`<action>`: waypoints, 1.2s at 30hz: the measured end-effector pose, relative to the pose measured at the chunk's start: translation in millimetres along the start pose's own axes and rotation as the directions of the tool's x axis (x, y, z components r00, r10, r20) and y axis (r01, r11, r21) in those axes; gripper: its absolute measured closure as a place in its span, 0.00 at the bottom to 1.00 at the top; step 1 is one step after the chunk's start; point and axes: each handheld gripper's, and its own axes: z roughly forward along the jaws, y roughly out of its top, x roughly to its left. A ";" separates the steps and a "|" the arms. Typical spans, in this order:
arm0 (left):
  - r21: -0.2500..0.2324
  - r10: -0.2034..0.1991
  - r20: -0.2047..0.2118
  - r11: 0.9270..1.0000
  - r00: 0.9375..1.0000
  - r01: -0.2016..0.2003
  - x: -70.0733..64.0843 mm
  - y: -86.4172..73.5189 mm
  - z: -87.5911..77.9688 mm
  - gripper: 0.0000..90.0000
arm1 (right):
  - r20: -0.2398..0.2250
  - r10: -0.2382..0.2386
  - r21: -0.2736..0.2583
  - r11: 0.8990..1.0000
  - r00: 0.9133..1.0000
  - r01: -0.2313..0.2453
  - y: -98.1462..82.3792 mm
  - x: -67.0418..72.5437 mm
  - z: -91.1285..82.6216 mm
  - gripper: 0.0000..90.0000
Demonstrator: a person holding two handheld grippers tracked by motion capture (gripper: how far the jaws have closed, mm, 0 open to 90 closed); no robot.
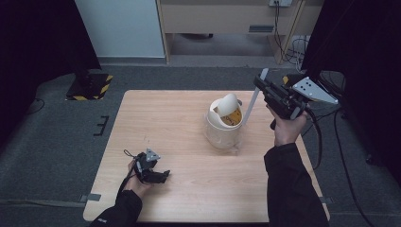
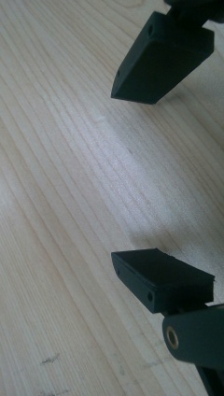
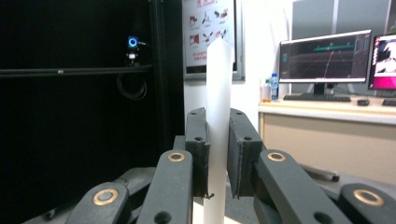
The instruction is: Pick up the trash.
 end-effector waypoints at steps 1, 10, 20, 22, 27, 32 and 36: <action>0.003 -0.001 0.002 1.000 1.000 0.001 0.0 -0.1 0.4 0.19 | 0.005 -0.008 -0.008 1.000 1.000 0.008 1.5 0.1 2.4 0.90; 0.016 0.003 0.012 1.000 1.000 -0.003 0.6 0.1 1.2 0.19 | 0.032 -0.028 -0.040 0.999 0.999 0.030 0.2 -1.5 20.7 0.90; 0.016 0.006 0.019 1.000 1.000 -0.007 -0.1 0.5 0.9 0.19 | 0.039 -0.038 -0.053 0.998 0.999 0.040 -15.3 -0.2 34.1 0.90; 0.015 0.007 0.020 1.000 1.000 -0.007 0.2 0.6 0.6 0.19 | 0.043 -0.040 -0.057 0.997 0.998 0.042 -17.5 -1.2 34.0 0.90; 0.010 -0.005 0.024 1.000 1.000 0.004 1.5 0.3 -0.2 0.19 | 0.049 -0.038 -0.064 0.997 0.998 0.041 -20.7 -3.0 33.2 0.90; 0.010 0.000 0.022 1.000 1.000 -0.001 2.3 1.2 -0.2 0.19 | 0.054 -0.045 -0.087 0.995 0.998 0.049 -19.1 -4.6 34.2 0.90; 0.009 0.004 0.026 1.000 1.000 -0.004 1.6 1.4 -0.6 0.19 | 0.051 -0.052 -0.096 0.994 0.997 0.057 -22.1 -3.9 35.1 0.90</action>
